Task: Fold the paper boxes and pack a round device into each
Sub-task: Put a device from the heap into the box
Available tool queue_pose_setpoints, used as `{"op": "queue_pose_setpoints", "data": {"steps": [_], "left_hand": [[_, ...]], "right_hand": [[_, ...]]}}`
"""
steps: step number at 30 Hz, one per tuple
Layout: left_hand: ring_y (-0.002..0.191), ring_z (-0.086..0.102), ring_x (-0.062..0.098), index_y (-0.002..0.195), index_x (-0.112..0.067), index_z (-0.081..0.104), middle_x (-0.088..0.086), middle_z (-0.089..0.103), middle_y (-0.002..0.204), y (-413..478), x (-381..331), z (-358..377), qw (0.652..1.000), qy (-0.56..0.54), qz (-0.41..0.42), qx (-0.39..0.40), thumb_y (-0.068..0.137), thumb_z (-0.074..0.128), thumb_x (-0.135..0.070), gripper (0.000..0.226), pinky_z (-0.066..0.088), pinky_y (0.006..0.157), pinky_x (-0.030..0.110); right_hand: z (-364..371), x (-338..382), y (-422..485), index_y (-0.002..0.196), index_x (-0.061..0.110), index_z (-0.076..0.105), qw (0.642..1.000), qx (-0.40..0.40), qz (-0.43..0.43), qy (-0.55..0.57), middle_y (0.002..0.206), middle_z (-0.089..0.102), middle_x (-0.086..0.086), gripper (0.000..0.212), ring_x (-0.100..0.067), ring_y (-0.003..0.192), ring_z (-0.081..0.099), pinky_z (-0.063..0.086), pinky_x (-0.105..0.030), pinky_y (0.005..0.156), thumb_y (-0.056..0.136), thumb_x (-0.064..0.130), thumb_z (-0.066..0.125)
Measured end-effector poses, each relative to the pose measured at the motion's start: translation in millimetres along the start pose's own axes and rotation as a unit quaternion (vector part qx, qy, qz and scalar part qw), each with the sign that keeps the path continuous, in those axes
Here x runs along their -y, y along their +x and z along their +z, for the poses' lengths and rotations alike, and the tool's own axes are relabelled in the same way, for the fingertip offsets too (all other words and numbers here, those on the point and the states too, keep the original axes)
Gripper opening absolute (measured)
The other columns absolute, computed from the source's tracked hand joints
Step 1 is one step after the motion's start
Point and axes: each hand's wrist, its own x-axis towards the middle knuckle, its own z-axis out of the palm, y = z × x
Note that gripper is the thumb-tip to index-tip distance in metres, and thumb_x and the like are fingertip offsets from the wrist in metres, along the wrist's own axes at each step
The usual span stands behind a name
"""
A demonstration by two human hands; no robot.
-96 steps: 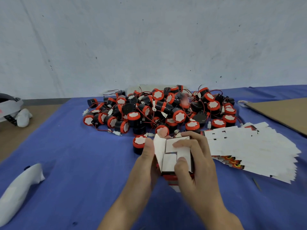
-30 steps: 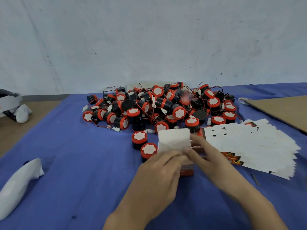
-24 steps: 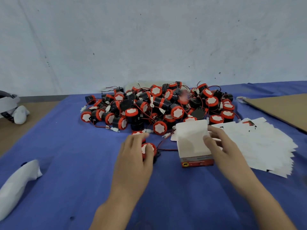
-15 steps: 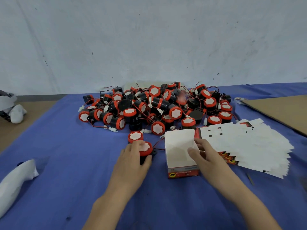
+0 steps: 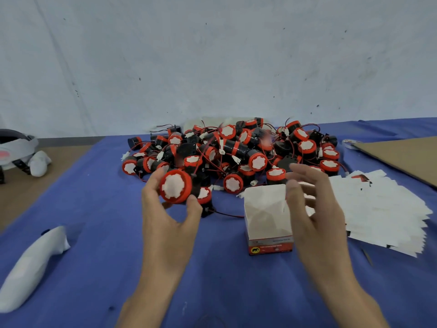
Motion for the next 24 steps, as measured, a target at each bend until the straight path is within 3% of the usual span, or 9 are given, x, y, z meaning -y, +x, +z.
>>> {"op": "queue_pose_setpoints", "data": {"steps": [2,7,11,13,16,18,21,22,24], "left_hand": [[0.127,0.050,0.009,0.130,-0.056,0.035,-0.027,0.043,0.136,-5,-2,5,1.000,0.009,0.025,0.015,0.089,0.070,-0.028,0.061,0.048,0.103,0.036],[0.129,0.048,-0.002,0.136,-0.054,0.036,-0.036,0.042,0.136,-23,-9,17,0.990,-0.019,0.081,0.114,0.083,0.074,-0.038,0.066,0.046,0.099,0.016],[0.141,0.033,0.001,0.147,-0.042,0.028,-0.033,0.029,0.149,-32,-12,23,0.965,0.054,0.191,0.172,0.091,0.061,-0.036,0.065,0.034,0.108,0.013],[0.145,0.031,0.007,0.148,-0.029,0.031,-0.019,0.028,0.154,-31,-14,21,0.958,0.068,0.234,0.151,0.092,0.051,-0.023,0.060,0.033,0.111,0.017],[0.140,0.041,0.014,0.143,-0.022,0.041,0.001,0.031,0.156,-29,-17,15,0.937,0.089,0.319,0.115,0.094,0.047,-0.014,0.050,0.043,0.104,0.025],[0.132,0.050,0.016,0.141,-0.024,0.048,0.003,0.034,0.157,-31,-20,15,0.915,0.116,0.370,0.113,0.098,0.044,-0.016,0.044,0.050,0.095,0.029],[0.121,0.057,0.017,0.134,-0.019,0.060,0.003,0.050,0.147,-33,-19,17,0.908,0.155,0.373,0.108,0.104,0.036,-0.023,0.038,0.050,0.093,0.036],[0.120,0.057,0.017,0.131,-0.017,0.062,0.001,0.055,0.141,-32,-18,17,0.914,0.165,0.357,0.101,0.105,0.037,-0.023,0.037,0.050,0.094,0.037],[0.120,0.052,0.012,0.129,-0.015,0.063,-0.004,0.059,0.133,-28,-16,15,0.922,0.194,0.327,0.076,0.104,0.040,-0.022,0.035,0.047,0.098,0.034]], "right_hand": [[9,9,-5,0.122,0.046,0.054,0.999,0.036,-0.003,0.018,0.119,0.061,0.021,0.024,-0.002,0.109,0.059,0.044,-0.009,0.076,0.099,0.044,0.048],[40,17,-16,0.137,0.050,0.046,0.983,0.143,0.053,0.100,0.133,0.052,0.027,0.048,0.008,0.119,0.055,0.049,-0.009,0.086,0.092,0.065,0.050],[43,13,-11,0.124,0.054,0.052,0.986,0.142,0.027,0.079,0.124,0.046,0.026,0.037,0.011,0.114,0.053,0.047,-0.005,0.083,0.088,0.058,0.050],[33,10,-5,0.117,0.057,0.054,0.985,0.168,-0.029,-0.009,0.125,0.041,0.026,0.024,0.008,0.112,0.052,0.049,-0.011,0.083,0.093,0.054,0.050],[21,9,-1,0.111,0.049,0.053,0.932,0.226,-0.183,-0.218,0.135,0.041,0.012,0.027,-0.005,0.103,0.055,0.051,-0.025,0.075,0.096,0.028,0.060],[24,11,-5,0.116,0.048,0.049,0.888,0.281,-0.227,-0.285,0.135,0.042,0.013,0.039,-0.013,0.104,0.057,0.045,-0.022,0.080,0.092,0.020,0.063],[30,14,-10,0.120,0.034,0.060,0.878,0.326,-0.216,-0.278,0.130,0.049,0.011,0.044,-0.019,0.108,0.057,0.050,-0.033,0.087,0.085,0.008,0.067],[29,13,-11,0.114,0.026,0.067,0.877,0.321,-0.228,-0.275,0.128,0.055,0.003,0.041,-0.024,0.107,0.060,0.055,-0.039,0.086,0.080,0.003,0.073],[25,12,-11,0.102,0.021,0.073,0.880,0.307,-0.249,-0.263,0.129,0.058,-0.003,0.029,-0.026,0.109,0.060,0.055,-0.036,0.084,0.079,0.003,0.078]]}}
